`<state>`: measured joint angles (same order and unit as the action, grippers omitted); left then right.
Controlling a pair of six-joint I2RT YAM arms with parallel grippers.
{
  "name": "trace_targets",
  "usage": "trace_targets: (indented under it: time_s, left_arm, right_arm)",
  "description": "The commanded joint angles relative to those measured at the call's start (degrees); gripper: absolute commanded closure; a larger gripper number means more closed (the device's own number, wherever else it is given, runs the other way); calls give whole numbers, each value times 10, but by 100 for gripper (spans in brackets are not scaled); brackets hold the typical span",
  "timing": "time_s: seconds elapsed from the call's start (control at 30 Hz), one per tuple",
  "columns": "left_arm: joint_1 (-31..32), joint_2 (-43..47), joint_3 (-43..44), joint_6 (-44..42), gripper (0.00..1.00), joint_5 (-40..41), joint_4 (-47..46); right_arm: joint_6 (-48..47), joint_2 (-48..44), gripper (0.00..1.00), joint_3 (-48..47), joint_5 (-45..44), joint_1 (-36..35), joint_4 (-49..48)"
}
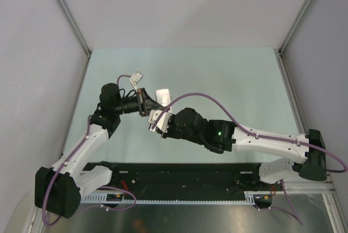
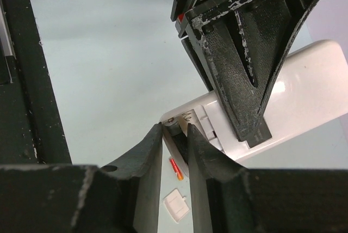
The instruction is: Load the batteries into the remote control
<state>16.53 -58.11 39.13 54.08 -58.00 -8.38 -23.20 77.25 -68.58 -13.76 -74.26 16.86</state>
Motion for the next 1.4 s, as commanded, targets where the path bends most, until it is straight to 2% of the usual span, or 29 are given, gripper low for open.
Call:
trace_targets:
  time_s: [0.0, 0.23, 0.4, 0.63, 0.8, 1.07, 1.2, 1.23, 1.27, 1.37]
  left_arm:
    - [-5, 32, 41, 51, 100, -53, -51]
    - [-5, 21, 37, 53, 100, -41, -50]
    - [-5, 17, 33, 53, 100, -34, -51]
    - [-5, 13, 26, 52, 100, -26, -51]
    - [-5, 7, 21, 51, 100, -23, -50]
    - [-5, 1, 19, 49, 100, -12, -50]
    - [-5, 4, 11, 47, 100, 7, -50]
    - [-5, 4, 9, 45, 100, 13, -50]
    - [-5, 4, 5, 45, 100, 28, -50]
    - [-5, 14, -5, 44, 100, 56, -54]
  right_arm:
    - [14, 20, 73, 34, -68, 11, 146]
    - [19, 7, 69, 34, -69, 10, 127]
    - [22, -3, 57, 34, -72, 10, 114]
    - [26, -17, 54, 34, -78, 8, 93]
    - [33, -54, 46, 26, -81, 2, 87]
    - [48, -93, 41, 20, -96, 3, 91]
    - [99, -146, 38, 21, -77, 37, 63]
    - [145, -155, 36, 23, -65, 51, 45]
    - [168, -164, 27, 27, -31, 66, 33]
    - [307, -190, 22, 48, 0, 117, -13]
